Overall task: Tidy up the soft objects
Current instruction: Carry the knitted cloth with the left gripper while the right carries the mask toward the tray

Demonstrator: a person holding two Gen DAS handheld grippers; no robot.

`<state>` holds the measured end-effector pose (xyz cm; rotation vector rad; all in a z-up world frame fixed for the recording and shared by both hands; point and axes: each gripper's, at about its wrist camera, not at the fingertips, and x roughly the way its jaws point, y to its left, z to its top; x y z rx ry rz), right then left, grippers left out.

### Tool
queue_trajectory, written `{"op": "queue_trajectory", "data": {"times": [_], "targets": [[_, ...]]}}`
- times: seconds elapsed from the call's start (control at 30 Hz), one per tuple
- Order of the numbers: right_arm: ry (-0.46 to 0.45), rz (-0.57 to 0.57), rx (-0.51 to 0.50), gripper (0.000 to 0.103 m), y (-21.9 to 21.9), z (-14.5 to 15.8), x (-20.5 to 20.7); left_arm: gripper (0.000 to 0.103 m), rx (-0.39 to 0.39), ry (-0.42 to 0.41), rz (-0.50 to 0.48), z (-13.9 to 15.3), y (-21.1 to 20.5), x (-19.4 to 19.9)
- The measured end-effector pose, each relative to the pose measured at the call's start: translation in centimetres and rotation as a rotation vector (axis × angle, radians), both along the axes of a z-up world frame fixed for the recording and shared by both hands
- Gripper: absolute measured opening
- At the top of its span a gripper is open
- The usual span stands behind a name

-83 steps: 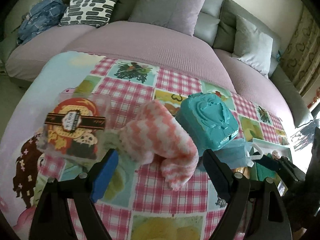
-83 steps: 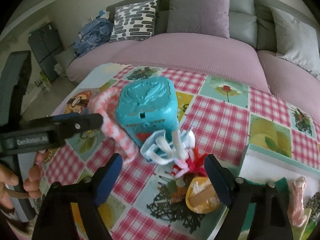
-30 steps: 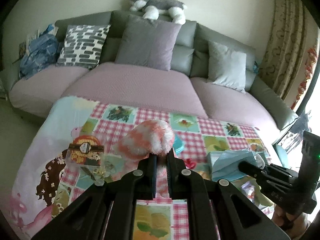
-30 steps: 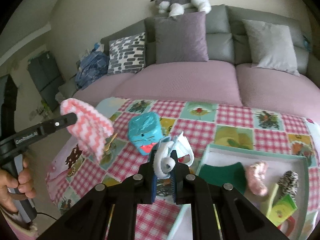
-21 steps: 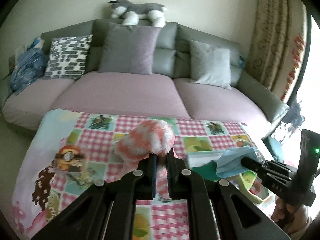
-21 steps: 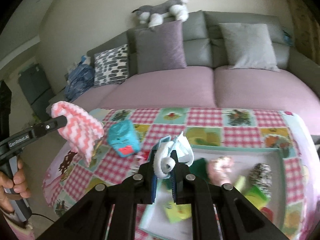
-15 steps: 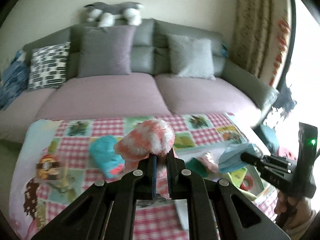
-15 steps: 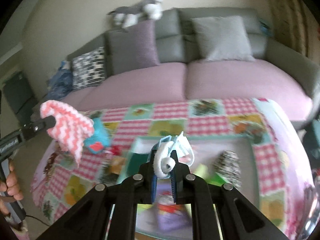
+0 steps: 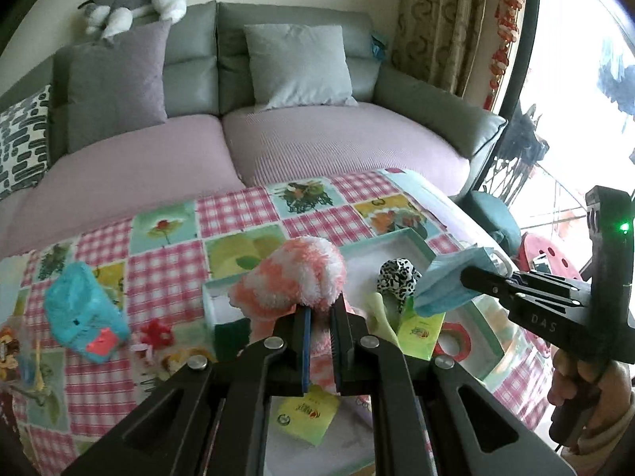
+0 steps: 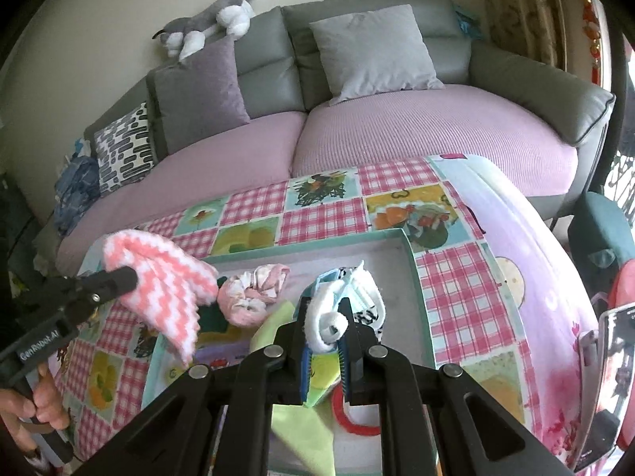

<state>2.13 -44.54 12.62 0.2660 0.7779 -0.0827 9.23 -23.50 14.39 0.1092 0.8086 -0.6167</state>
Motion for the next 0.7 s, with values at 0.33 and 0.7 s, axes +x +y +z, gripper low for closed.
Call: {"op": "queue_trajectory", "data": {"times": [0.33,0.7], "targets": [[-0.012,0.008,0.031,0.012,0.2,-1.5,3.0,0.009,-0.008,0.065,0.039,-3.2,-0.4,2.6],[0.045,0.0,0.046,0.015,0.3,-4.1,2.9,0.009,0.031,0.171,0.1,-7.9,0.4,4.0]]}}
